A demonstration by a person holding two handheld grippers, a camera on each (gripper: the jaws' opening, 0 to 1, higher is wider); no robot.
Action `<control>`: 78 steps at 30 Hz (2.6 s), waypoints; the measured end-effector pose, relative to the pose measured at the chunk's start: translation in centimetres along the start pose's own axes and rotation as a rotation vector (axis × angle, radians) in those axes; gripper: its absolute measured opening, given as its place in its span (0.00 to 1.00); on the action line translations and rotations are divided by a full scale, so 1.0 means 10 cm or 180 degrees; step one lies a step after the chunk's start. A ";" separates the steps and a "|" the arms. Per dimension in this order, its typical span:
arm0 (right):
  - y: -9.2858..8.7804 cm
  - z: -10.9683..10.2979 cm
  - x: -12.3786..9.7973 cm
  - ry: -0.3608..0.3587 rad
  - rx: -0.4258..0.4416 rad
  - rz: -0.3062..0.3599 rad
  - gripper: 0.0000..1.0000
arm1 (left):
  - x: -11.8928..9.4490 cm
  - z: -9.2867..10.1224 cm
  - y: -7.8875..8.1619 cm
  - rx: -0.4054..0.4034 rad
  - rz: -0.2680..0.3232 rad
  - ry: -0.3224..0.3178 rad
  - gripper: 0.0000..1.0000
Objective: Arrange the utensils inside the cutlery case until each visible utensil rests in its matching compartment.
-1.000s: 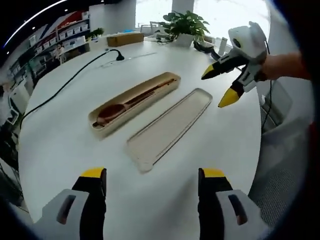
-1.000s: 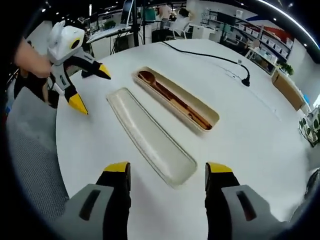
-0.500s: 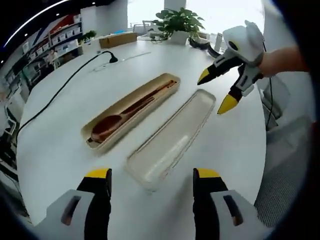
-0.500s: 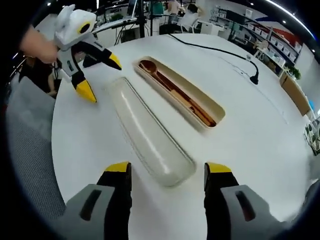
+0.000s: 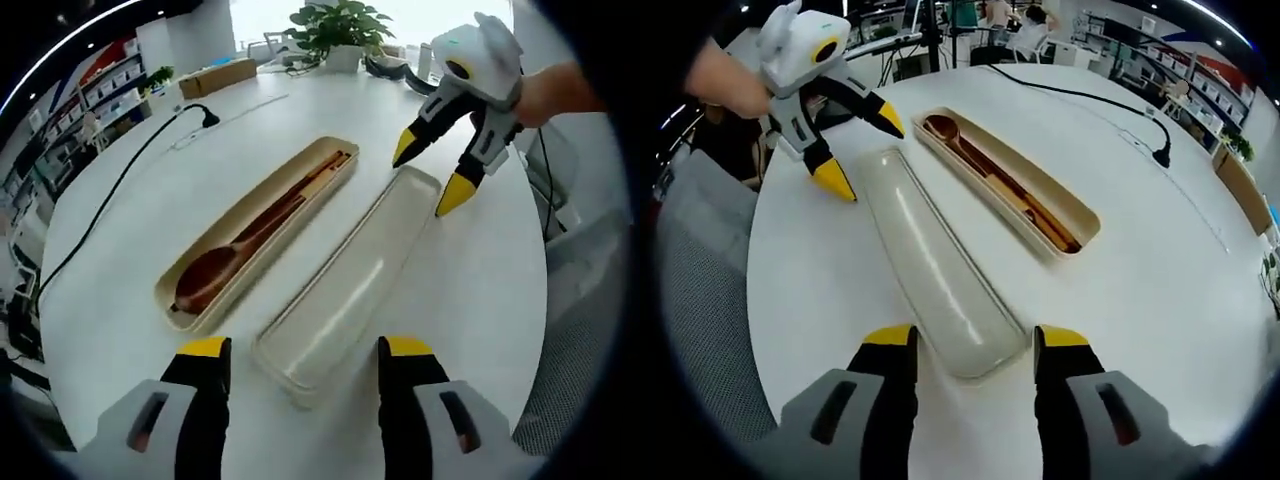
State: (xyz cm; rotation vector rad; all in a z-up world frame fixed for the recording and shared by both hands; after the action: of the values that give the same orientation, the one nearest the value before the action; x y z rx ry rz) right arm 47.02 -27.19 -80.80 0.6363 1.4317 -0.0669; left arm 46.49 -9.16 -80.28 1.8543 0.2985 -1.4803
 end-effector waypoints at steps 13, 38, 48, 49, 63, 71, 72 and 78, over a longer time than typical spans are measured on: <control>-0.01 -0.14 -0.02 0.0337 -0.0475 -0.0123 0.38 | 0.00 0.15 -0.08 0.0207 0.0029 -0.0126 0.49; -0.06 -0.48 -0.11 0.0210 -0.0868 -0.0185 0.50 | -0.26 0.71 -0.56 0.0472 0.0022 -0.0286 0.37; 0.15 -0.92 -0.05 0.0387 -0.1079 -0.0075 0.62 | -0.33 0.84 -0.72 0.1034 0.0018 -0.0543 0.37; 0.13 -1.00 -0.02 0.0429 -0.1213 -0.0122 0.64 | -0.34 0.85 -0.73 0.1086 0.0019 -0.0557 0.37; 0.08 -1.13 0.02 0.0654 -0.1088 -0.0317 0.37 | -0.34 0.88 -0.72 0.1324 -0.0029 -0.0456 0.37; 0.10 -1.16 -0.08 0.1395 -0.0303 -0.0369 0.36 | -0.34 0.95 -0.75 0.1392 -0.0220 -0.0595 0.27; 0.02 -1.29 -0.14 0.1500 -0.0342 -0.0426 0.33 | -0.34 0.93 -0.72 0.1403 -0.0190 -0.0555 0.25; -0.08 -1.33 -0.10 0.1114 -0.1043 -0.0395 0.27 | -0.34 0.94 -0.74 0.1426 -0.0237 -0.0558 0.06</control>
State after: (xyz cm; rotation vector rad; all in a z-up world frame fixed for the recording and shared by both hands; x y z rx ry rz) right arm 34.61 -22.25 -80.19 0.2958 1.7716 0.1873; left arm 34.02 -9.32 -80.70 2.0499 -0.0569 -1.8629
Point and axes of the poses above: the point that each gripper's makers call its tool centre point, and the gripper's own axes: x roughly forward along the fingers, z roughly to its right, y roughly out of its top, the point moved 1 cm from there along -x, roughly backward along the fingers, and after that the axes turned 12 degrees about -z, right-handed, at the moved point
